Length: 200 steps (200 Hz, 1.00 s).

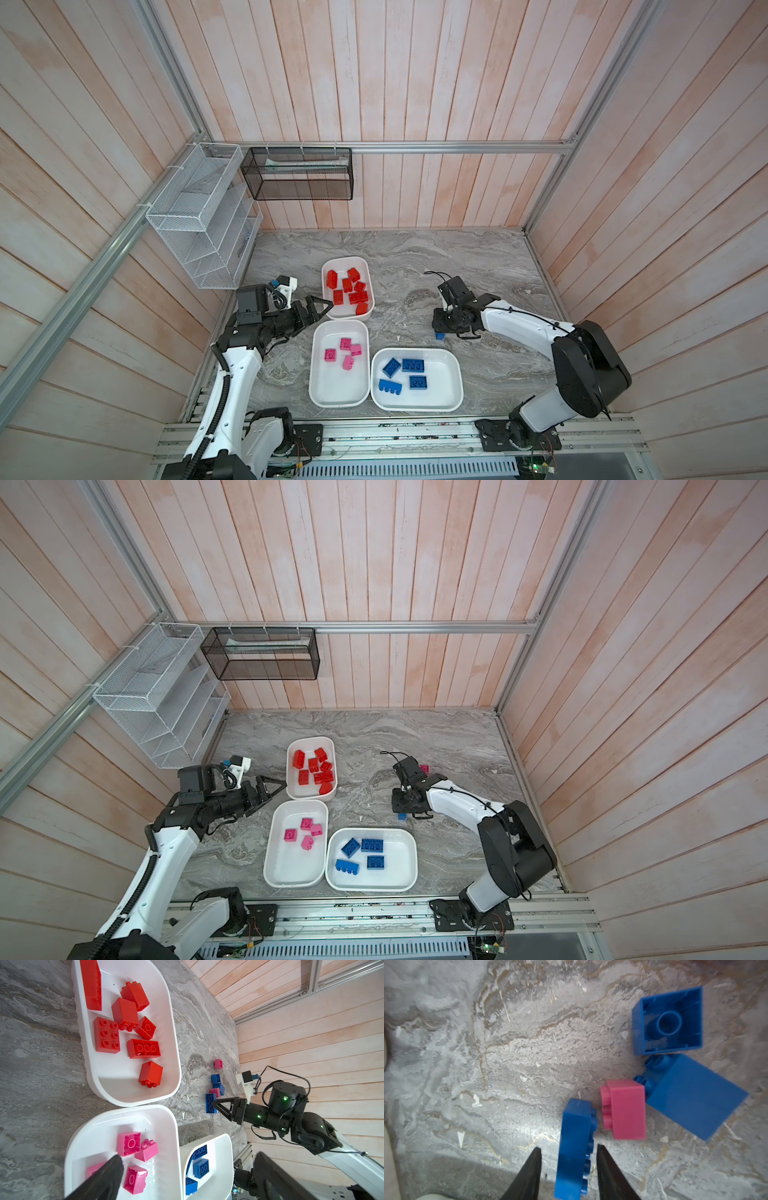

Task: Sort the legos into containers by color
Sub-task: 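Grasp a long blue brick and carry it into the nearest tub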

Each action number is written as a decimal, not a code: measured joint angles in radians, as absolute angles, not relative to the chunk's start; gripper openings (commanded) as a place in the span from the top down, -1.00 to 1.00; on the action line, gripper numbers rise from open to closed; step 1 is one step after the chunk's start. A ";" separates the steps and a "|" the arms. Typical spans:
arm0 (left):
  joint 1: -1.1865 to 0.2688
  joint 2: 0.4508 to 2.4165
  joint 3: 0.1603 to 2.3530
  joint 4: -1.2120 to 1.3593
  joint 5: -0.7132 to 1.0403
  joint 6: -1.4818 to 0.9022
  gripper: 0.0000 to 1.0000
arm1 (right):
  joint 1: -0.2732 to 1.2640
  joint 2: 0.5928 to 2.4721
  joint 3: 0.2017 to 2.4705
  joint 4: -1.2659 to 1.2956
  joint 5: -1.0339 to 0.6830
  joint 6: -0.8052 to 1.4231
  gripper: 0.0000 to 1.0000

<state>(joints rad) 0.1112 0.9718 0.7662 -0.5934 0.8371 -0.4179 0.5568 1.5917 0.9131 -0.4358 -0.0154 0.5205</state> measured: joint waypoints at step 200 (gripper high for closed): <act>0.062 0.966 0.692 -0.485 0.894 -0.483 -0.99 | 1.010 1.239 0.979 -0.904 0.001 0.775 0.68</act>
<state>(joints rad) 0.0624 0.9661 0.6918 -0.4850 0.8940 -0.4831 1.0103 1.2392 0.9791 -0.9039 0.0010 0.7753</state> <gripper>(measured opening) 0.997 0.222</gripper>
